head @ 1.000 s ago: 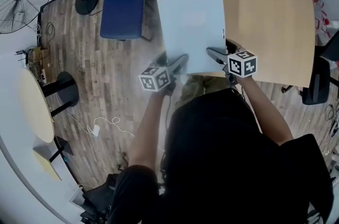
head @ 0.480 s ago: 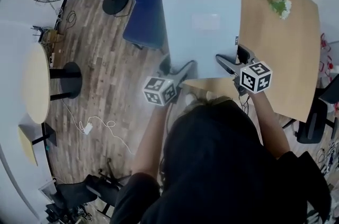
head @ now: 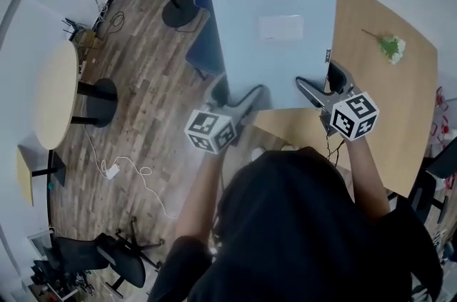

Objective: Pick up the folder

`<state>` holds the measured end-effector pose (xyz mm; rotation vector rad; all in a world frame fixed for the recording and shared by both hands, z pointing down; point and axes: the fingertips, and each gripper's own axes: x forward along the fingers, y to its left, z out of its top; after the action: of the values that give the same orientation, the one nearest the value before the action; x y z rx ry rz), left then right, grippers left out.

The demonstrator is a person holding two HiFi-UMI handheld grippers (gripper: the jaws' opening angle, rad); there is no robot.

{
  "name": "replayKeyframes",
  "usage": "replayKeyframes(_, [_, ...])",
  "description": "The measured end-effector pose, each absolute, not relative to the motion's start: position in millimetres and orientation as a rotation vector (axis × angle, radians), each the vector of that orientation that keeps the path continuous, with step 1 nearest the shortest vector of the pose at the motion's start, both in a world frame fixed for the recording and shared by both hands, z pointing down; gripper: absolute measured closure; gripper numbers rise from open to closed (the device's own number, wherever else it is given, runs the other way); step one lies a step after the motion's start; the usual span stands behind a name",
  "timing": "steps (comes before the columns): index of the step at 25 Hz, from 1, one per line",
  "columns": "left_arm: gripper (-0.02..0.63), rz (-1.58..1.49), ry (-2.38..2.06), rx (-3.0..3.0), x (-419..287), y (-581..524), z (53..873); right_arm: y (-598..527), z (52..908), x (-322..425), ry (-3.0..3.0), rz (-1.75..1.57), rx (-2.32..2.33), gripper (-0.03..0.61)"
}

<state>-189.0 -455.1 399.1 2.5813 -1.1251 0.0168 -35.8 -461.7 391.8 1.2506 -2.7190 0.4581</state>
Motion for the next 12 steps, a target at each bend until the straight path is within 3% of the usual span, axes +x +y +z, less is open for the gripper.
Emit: replayKeyframes(12, [0.206, -0.033, -1.170, 2.593, -231, -444, 391, -455, 381, -81, -2.717, 0.403, 1.228, 0.160])
